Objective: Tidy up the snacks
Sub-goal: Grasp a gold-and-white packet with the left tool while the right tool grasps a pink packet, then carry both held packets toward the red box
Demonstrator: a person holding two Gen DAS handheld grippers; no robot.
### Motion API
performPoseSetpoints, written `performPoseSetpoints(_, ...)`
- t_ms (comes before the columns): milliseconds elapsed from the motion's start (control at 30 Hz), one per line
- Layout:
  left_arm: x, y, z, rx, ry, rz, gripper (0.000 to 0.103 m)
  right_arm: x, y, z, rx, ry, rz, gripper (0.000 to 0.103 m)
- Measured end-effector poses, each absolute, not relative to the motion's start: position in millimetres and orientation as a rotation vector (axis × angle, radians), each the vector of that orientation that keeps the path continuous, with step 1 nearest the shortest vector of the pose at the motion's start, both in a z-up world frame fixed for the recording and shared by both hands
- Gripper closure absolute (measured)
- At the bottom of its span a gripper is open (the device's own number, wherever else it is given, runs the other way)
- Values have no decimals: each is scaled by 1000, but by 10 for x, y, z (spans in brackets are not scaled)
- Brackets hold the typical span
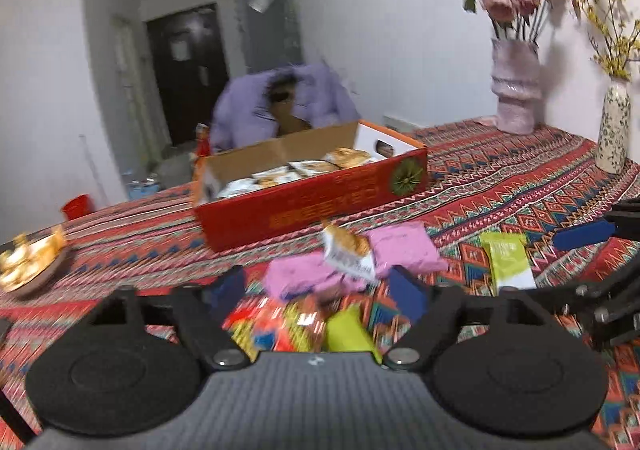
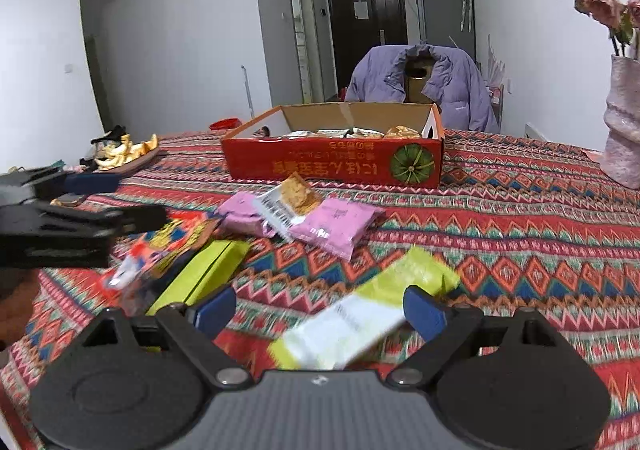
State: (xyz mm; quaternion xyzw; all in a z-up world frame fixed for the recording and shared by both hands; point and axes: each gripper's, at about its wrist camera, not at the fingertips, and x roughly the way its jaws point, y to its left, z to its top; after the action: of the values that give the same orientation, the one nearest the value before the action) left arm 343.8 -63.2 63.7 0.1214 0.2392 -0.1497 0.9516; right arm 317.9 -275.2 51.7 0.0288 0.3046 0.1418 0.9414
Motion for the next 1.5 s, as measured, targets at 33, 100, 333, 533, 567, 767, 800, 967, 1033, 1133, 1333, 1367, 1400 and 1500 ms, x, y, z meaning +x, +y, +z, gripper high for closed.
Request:
performPoseSetpoints(33,3629,-686,615,251,512,-315,35,3267,-2747,520,61,625,285,13)
performPoseSetpoints(100,3926,-752,571,246,547,-348,38,3439,-2739,520,67,626,279,14)
performPoseSetpoints(333,4790,-788,217,127,750,-421,71,4149,-2723,377,155,675,257,14)
performPoseSetpoints(533,4814,-693,230,88,717,-500,96,4606,-2612,209,163,729,238,14)
performPoseSetpoints(567,4782,-660,273,89,697,-494,96,4663,-2581,185,157,739,237,14)
performPoseSetpoints(767,4626,-376,547,64,587,-425,96,4904,-2304,26,57,793,237,16)
performPoseSetpoints(800,4609,-319,590,52,580,-412,96,4904,-2260,13,22,786,226,17)
performPoseSetpoints(967,4461,-85,736,21,537,-321,96,4792,-2358,47,23,774,234,41)
performPoseSetpoints(1033,4403,-16,761,8,540,-306,96,4703,-2420,69,20,767,226,42)
performPoseSetpoints(1133,4222,15,800,-3,538,-291,96,4479,-2495,171,42,735,242,42)
performPoseSetpoints(1333,3652,19,929,-49,509,-305,96,3827,-2596,547,45,645,255,42)
performPoseSetpoints(1367,3555,12,933,-59,511,-306,96,3734,-2618,596,47,636,261,42)
performPoseSetpoints(1400,3458,13,929,-69,520,-307,96,3606,-2639,638,51,627,269,42)
performPoseSetpoints(1500,3131,-6,913,-82,540,-322,96,3236,-2670,742,53,603,280,42)
